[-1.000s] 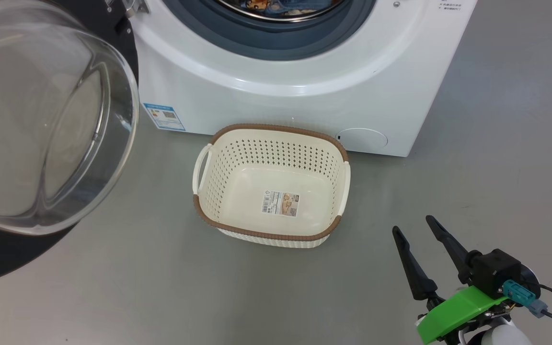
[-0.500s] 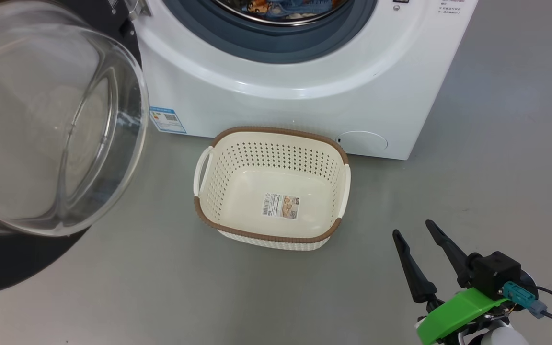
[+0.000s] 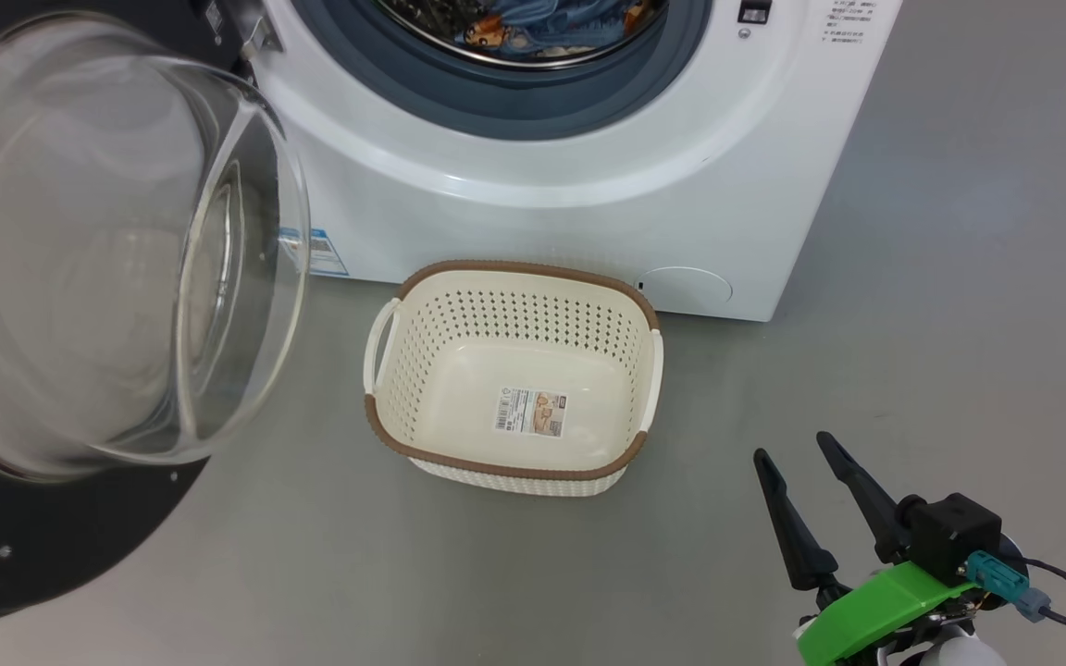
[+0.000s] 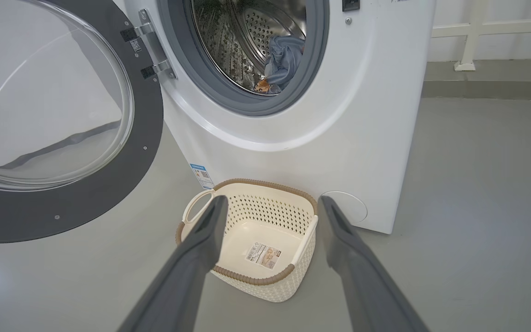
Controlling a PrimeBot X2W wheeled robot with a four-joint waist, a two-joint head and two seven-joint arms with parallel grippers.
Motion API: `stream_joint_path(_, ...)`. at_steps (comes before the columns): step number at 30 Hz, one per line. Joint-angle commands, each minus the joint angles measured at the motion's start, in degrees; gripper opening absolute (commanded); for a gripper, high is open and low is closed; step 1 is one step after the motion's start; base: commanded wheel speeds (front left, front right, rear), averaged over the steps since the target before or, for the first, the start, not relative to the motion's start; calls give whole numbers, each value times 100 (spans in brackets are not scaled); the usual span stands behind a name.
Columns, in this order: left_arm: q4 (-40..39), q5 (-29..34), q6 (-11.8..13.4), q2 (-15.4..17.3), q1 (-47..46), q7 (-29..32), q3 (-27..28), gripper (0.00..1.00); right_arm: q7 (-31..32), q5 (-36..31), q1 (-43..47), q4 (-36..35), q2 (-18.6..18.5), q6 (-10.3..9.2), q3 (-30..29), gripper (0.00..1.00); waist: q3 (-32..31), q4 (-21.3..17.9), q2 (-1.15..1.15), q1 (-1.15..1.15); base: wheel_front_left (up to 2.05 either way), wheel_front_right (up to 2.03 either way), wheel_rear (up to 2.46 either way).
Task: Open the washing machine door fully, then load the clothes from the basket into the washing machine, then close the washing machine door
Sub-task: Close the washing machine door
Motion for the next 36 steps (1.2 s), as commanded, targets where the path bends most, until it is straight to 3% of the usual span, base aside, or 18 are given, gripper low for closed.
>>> stream_joint_path(1, -340, -75, 93, 205, 100, 212, 38, 0, -84, 58, -67, -97, 33, 17, 134, 100, -19, -17, 0, 0, 0, 0, 0)
stream_joint_path(12, -1722, -652, 527, -345, 737, 1024, -77, 0, -189, 111, -73, 38, 113, 17, 174, 100, -79, -160, 0, 0, 0, 0, 0)
stream_joint_path(19, -2610, -803, 674, -750, 1046, 1195, -242, 0, -255, 138, -108, 102, 155, 17, 167, 100, -24, -308, 0, 0, 0, 0, 0)
stream_joint_path(29, -3285, -892, 510, -1255, 1297, 1355, -589, 0, -340, 168, -191, 189, 227, 17, 121, 100, 89, -855, 0, 0, 0, 0, 0)
stream_joint_path(36, -3548, -876, 257, -1649, 1212, 1212, -787, 0, -377, 195, -248, 235, 266, 17, 114, 100, 189, -1266, 0, 0, 0, 0, 0)
